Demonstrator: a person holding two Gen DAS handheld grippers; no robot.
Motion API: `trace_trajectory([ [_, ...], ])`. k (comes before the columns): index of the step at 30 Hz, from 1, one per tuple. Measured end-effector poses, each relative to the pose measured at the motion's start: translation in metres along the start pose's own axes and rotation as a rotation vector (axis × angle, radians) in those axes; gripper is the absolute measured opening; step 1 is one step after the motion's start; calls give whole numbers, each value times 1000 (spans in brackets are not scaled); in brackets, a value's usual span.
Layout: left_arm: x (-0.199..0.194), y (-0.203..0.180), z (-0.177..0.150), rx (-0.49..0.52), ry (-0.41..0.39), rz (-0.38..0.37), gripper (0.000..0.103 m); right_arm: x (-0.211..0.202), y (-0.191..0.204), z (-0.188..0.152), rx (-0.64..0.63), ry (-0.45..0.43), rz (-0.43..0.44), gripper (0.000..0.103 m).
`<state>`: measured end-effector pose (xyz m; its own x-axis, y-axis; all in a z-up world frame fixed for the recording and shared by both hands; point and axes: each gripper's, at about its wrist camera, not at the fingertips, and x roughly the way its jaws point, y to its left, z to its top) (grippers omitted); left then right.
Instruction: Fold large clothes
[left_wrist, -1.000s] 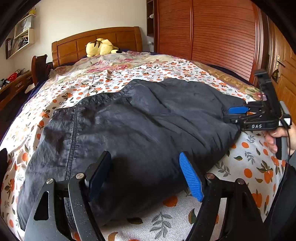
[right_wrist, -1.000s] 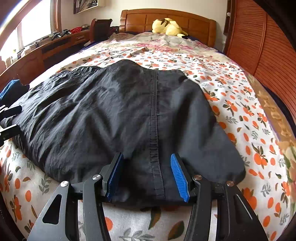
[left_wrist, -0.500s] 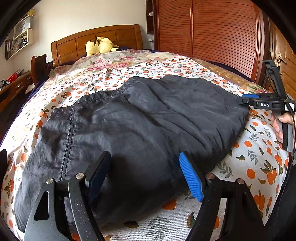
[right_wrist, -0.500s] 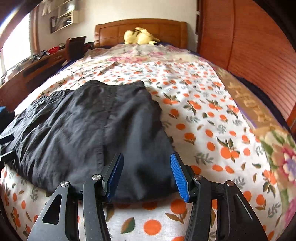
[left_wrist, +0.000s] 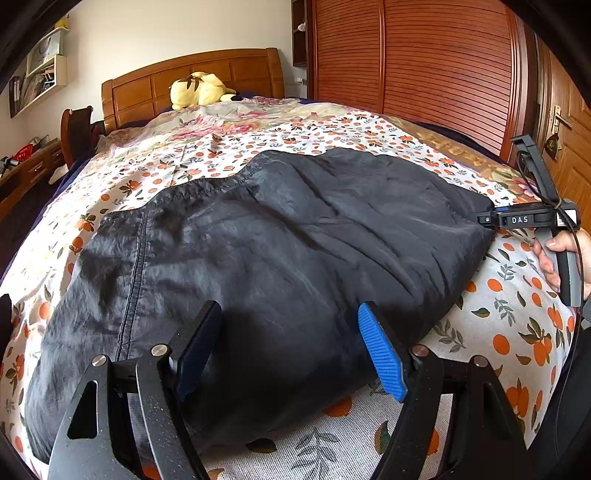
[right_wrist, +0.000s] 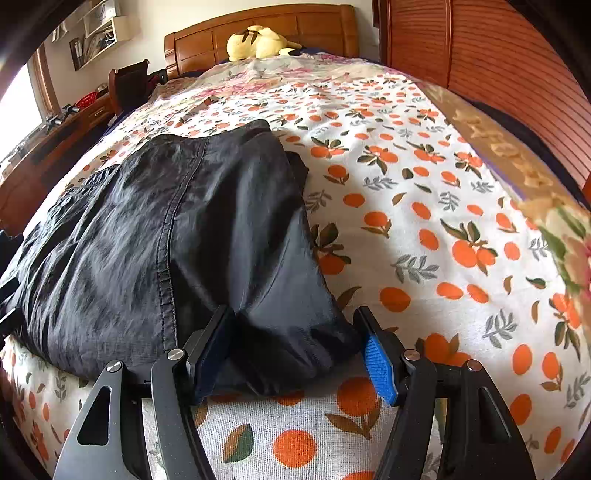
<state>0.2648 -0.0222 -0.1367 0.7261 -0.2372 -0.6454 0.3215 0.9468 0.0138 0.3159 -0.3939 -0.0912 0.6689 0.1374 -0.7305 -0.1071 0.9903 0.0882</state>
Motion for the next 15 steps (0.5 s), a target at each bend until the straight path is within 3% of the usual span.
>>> trace_trajectory([
  [4, 0, 1, -1, 0, -1, 0, 77, 5, -2, 1, 9, 15, 27, 66],
  [7, 0, 0, -1, 1, -1, 0, 77, 5, -3, 1, 13, 13, 78, 45],
  [8, 0, 0, -1, 1, -2, 0, 77, 4, -3, 1, 10, 2, 90, 29],
  [9, 0, 0, -1, 1, -3, 1, 77, 0, -1, 0, 7, -15, 98, 22],
  [15, -2, 0, -2, -1, -10, 0, 77, -45, -2, 3, 18, -223, 183, 13],
])
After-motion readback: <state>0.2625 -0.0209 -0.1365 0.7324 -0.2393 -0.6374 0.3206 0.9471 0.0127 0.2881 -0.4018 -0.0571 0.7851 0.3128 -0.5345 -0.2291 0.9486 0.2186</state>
